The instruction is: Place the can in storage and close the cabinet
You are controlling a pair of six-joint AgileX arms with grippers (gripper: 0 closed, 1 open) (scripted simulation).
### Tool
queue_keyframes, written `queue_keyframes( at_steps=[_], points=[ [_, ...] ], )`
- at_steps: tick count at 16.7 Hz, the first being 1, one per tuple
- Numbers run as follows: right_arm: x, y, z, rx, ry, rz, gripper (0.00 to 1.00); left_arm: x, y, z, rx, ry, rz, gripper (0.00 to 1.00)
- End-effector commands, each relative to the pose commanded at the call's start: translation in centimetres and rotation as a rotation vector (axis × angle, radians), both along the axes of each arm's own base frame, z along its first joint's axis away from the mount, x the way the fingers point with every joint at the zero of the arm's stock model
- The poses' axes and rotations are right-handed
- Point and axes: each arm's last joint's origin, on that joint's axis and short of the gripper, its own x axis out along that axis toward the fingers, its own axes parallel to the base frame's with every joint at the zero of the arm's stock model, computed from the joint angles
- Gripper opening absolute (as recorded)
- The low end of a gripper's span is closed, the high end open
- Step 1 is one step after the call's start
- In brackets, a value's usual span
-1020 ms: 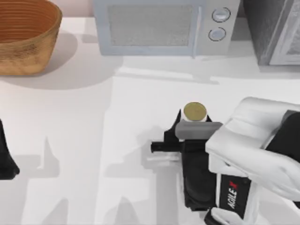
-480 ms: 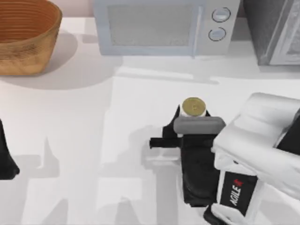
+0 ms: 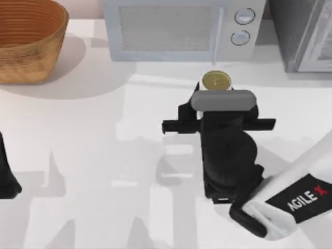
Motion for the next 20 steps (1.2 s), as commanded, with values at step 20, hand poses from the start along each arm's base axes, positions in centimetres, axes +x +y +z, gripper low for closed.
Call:
queue_keyframes(
  at_steps=[20],
  points=[
    [-0.6, -9.0, 8.7, -0.028, 0.052, -0.043, 0.00, 0.0, 0.0, 0.0, 0.000, 0.000, 0.000, 1.00]
  ],
)
